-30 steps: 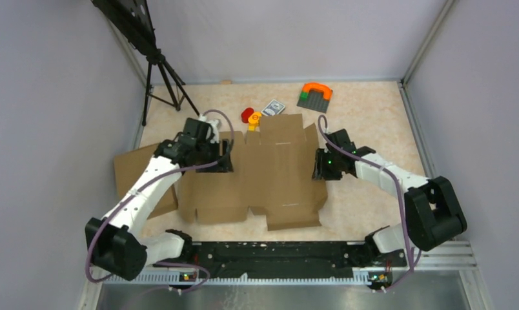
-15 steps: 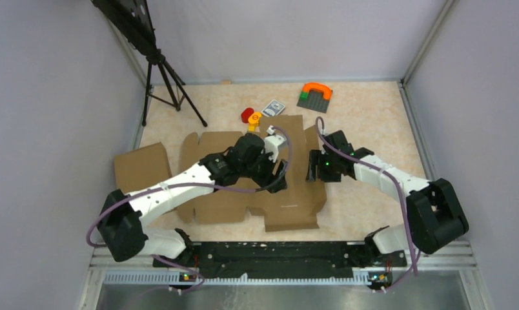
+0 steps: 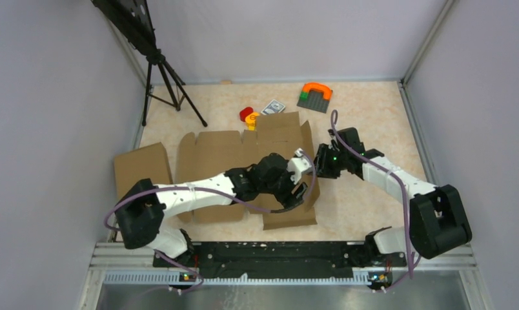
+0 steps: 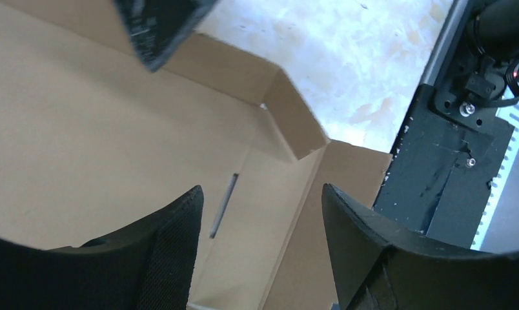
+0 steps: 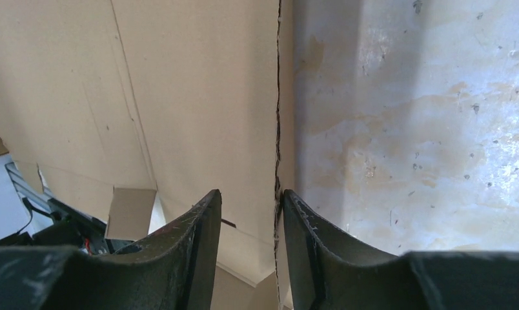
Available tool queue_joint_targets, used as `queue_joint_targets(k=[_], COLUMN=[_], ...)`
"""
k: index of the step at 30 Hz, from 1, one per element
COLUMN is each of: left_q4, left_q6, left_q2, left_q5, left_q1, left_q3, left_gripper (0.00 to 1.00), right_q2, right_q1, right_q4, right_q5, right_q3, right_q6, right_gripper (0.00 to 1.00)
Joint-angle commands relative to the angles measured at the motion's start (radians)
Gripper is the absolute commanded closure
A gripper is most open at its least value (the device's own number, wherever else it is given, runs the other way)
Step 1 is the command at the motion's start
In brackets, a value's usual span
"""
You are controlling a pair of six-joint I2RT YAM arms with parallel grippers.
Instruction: Fold the paper box
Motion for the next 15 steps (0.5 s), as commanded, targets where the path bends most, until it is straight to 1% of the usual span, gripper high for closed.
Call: queue_joint_targets(k=[1,6,9,15], left_q4=[0.011,-0.025,-0.028,-0.04], left_q6=[0.068,0.07,0.087,0.109], left_q2=[0.08,0.162,0.199,0.251], left_q5=[-0.056,0.026,0.036,0.087], left_q1=[-0.059,-0.068,-0.08,-0.083], left_q3=[0.094,0.177,0.203,0.237], left_gripper=[0.31,0.32,0.37,0.38], right_q2=[-0.003,-0.002,0.001,0.003], right_q1=[-0.009,-0.008,-0.008,-0.008], right_q4=[0.045,0.056,0.058,0.05], right_q5=[-0.055,-0.058,-0.062,-0.059], right_q3=[-0.006,-0.012,-0.012,-0.013], right_q6=[0.01,0.011,0.012,0.011], right_gripper=[0.61,0.62,0.62,0.62])
